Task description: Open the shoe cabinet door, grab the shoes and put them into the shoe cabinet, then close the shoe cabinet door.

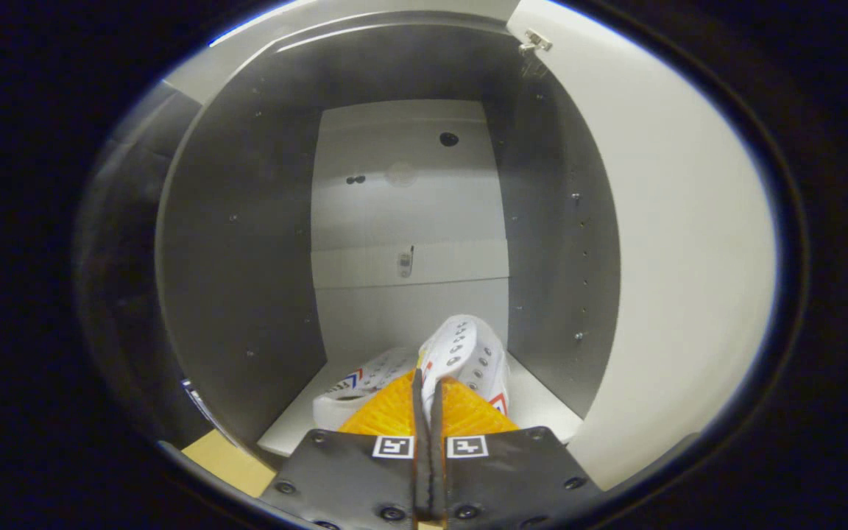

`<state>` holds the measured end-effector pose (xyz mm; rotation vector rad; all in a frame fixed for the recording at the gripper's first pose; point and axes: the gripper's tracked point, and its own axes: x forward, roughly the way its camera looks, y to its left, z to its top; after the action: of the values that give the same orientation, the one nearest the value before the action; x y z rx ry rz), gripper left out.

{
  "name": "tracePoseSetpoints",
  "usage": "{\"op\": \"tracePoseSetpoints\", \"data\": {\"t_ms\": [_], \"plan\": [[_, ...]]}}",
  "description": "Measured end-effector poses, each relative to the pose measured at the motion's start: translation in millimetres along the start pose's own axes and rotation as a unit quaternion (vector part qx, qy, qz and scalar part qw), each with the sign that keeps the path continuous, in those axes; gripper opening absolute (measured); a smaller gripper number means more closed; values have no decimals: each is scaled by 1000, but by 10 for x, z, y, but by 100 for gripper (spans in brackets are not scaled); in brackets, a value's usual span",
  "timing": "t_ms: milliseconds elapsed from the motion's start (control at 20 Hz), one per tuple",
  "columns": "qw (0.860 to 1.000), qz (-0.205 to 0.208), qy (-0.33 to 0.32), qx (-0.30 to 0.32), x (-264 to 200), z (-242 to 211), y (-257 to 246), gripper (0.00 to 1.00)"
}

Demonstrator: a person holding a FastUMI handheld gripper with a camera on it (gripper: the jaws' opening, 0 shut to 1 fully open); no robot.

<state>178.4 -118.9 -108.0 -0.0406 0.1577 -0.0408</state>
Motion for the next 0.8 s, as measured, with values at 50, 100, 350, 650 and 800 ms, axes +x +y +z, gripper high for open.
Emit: {"op": "tracePoseSetpoints", "data": {"t_ms": [50,100,350,650,800], "plan": [[1000,0,1,-2,118,3,-22,2],[1000,0,4,-7,227,-2,-48,2],[999,2,28,-17,688,-170,-133,2],[998,0,57,-37,974,-376,-143,2],[996,-5,78,-46,1073,-500,-160,2]]}}
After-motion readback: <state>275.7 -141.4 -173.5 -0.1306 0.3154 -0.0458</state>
